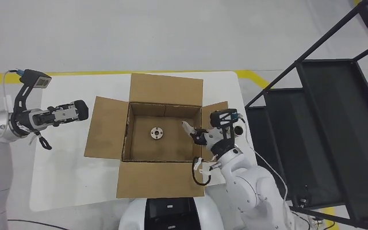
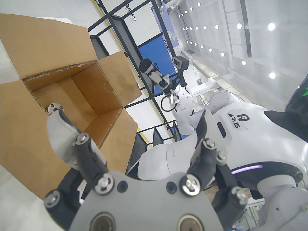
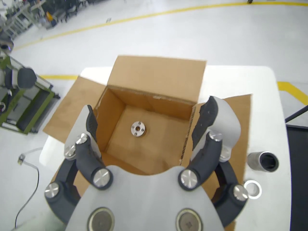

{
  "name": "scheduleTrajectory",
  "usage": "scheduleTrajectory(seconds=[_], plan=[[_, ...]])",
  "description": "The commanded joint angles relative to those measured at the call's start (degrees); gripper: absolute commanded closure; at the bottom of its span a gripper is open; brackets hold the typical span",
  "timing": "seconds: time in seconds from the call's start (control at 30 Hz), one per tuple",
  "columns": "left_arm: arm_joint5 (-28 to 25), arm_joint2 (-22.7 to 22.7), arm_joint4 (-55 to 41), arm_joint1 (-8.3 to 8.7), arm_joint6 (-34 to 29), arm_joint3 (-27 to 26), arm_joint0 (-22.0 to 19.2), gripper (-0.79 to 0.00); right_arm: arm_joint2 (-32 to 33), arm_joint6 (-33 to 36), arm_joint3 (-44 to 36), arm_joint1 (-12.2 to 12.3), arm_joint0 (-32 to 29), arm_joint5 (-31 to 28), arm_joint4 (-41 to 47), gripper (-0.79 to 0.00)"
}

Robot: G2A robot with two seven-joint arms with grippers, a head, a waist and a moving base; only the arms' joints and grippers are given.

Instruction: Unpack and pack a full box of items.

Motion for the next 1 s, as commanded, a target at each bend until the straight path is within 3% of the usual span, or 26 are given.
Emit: scheduleTrajectory(seconds=[0.0,0.3,0.47,0.97], plan=[[0.0,0.0,0.0,0.0,0.0,0.0,0.0,-0.785,-3.43,7.33,2.82,-0.29,3.7,1.14,-1.07,-0.785],[0.0,0.0,0.0,0.0,0.0,0.0,0.0,-0.785,-11.54,21.17,17.53,-2.54,16.81,13.4,-1.46,-0.785],[0.0,0.0,0.0,0.0,0.0,0.0,0.0,-0.785,-13.77,23.39,24.58,-3.79,22.58,17.71,0.25,-0.785],[0.0,0.0,0.0,0.0,0.0,0.0,0.0,-0.785,-13.93,23.69,25.46,-3.95,23.24,18.03,0.87,-0.785]])
